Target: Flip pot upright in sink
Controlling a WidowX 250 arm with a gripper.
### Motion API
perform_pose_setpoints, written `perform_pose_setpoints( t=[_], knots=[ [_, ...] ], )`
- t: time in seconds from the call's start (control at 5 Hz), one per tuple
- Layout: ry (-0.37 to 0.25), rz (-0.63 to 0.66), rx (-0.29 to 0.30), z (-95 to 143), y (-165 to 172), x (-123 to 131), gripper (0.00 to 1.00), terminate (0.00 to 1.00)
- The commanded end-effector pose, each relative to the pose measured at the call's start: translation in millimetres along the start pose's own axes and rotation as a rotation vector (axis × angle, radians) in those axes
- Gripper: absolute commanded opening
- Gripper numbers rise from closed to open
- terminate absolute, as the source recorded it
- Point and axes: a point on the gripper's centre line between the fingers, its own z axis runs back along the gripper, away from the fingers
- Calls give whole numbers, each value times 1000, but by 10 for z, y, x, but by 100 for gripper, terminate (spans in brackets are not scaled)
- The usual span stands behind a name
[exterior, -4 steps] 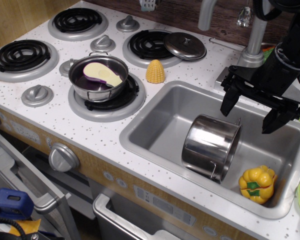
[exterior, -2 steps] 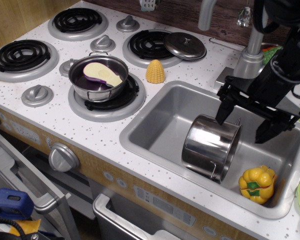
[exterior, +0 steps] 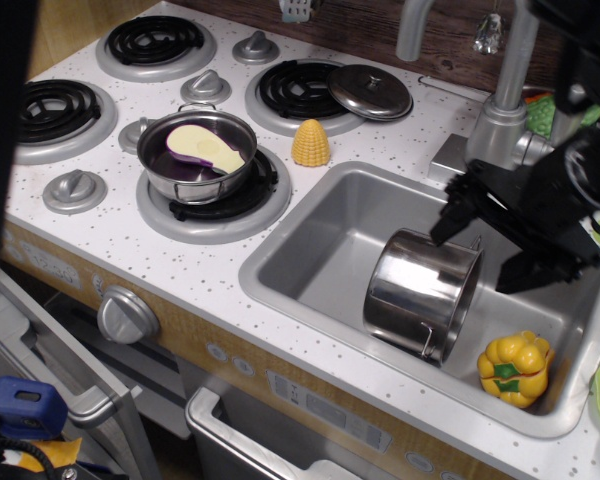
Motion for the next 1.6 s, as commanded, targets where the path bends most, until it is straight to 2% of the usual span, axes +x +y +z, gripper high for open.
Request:
perform_pose_setpoints(
  t=[0.0,0.2,0.6,0.8,1.0,1.2,1.4],
  knots=[
    [-117,25,44,104,1,132,100,0],
    [-152,22,86,45,1,120,100,0],
    [-158,-3,120,-117,73,86,100,0],
    [-159,-27,130,-222,95,61,100,0],
    [-129,-14,95,-373,139,42,100,0],
    [-118,-13,56,-503,203,67,0,0],
    [-90,-2,31,-537,219,97,0,0]
  ],
)
